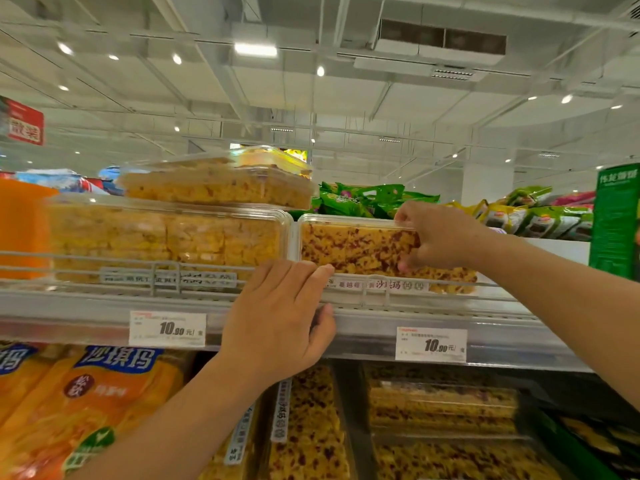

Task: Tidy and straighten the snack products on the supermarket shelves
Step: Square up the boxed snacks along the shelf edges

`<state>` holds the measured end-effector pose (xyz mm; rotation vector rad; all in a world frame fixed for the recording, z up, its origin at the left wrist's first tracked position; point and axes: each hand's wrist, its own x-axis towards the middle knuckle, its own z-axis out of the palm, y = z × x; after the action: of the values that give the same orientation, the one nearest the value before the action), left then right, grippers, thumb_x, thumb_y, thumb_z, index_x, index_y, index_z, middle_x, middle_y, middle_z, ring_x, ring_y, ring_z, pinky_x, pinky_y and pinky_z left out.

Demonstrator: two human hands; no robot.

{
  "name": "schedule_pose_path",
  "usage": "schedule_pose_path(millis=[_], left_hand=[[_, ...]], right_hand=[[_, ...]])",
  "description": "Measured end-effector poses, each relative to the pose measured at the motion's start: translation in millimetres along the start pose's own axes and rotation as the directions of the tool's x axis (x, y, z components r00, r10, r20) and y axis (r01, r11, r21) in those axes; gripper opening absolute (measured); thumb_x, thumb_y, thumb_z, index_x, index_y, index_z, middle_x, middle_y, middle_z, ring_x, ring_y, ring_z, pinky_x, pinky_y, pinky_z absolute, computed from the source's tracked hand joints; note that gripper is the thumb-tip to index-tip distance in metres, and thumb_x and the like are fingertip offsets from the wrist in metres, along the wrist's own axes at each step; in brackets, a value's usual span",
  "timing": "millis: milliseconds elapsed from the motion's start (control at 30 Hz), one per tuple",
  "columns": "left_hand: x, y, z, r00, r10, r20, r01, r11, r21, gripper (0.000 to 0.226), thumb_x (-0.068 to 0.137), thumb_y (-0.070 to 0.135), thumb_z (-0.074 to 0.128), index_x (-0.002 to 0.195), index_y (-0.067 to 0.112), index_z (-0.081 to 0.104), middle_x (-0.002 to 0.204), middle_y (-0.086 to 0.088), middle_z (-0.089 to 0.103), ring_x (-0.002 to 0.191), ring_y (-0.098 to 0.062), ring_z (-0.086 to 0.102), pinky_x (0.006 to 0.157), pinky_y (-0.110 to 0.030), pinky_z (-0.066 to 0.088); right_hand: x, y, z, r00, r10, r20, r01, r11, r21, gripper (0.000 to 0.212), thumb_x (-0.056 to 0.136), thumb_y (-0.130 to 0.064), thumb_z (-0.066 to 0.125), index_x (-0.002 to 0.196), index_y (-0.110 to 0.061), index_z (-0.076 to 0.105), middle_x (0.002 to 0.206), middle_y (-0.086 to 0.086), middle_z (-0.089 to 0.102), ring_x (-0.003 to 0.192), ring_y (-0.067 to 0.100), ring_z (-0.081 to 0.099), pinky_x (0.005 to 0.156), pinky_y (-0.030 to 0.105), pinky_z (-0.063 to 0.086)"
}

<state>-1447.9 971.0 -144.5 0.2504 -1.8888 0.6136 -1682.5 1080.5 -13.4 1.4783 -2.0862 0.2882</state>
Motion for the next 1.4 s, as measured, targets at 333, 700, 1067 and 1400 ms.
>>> schedule_pose_path(millis=[333,700,1067,1400], left_hand=[[-0.4,-0.7,1.1,1.0,0.003,-0.005,-0.004,1.0,-0.016,0.043,0.089,0.032,0.052,0.122,0.007,0.063,0.11,-0.007,0.065,0.1,-0.027,0.059,0.092,-0.041,0.044],[-0.2,-0.7,0.3,1.0,0.008,-0.019,-0.008,1.0,-0.014,0.042,0.089,0.03,0.054,0.121,0.006,0.064,0.109,-0.008,0.065,0.098,-0.027,0.059,0.09,-0.042,0.046],[-0.8,-3.8,-4.8,0.998,0.012,0.066,-0.008,0.998,-0.059,0.043,0.094,0.035,0.049,0.127,0.011,0.061,0.117,-0.004,0.064,0.106,-0.022,0.058,0.098,-0.039,0.043],[-3.3,-7.3,-17.9,0.986,0.013,0.164,0.001,0.996,-0.084,0.049,0.097,0.041,0.041,0.137,0.015,0.052,0.13,0.0,0.058,0.119,-0.02,0.053,0.109,-0.039,0.036]], right_hand=[[1.7,-8.6,0.0,0.999,0.01,0.046,-0.01,1.0,0.008,0.094,0.065,-0.056,0.081,0.141,-0.029,0.033,0.137,-0.002,0.053,0.118,0.023,0.053,0.096,0.043,0.048],[2.2,-17.4,-6.2,0.997,0.015,0.08,-0.021,0.997,0.072,0.098,0.069,-0.059,0.078,0.148,-0.034,0.027,0.147,-0.001,0.047,0.129,0.026,0.048,0.101,0.042,0.041],[-8.9,-85.4,-47.2,0.999,-0.016,-0.029,0.031,0.745,0.666,0.063,0.074,-0.052,0.062,0.134,-0.04,0.046,0.135,-0.011,0.05,0.123,0.014,0.047,0.097,0.035,0.039],[8.9,-164.1,-69.5,0.836,0.208,0.507,-0.544,0.193,0.817,0.083,0.081,-0.075,0.048,0.13,-0.009,0.041,0.089,0.022,0.066,0.036,0.019,0.053,0.038,0.018,0.036]])
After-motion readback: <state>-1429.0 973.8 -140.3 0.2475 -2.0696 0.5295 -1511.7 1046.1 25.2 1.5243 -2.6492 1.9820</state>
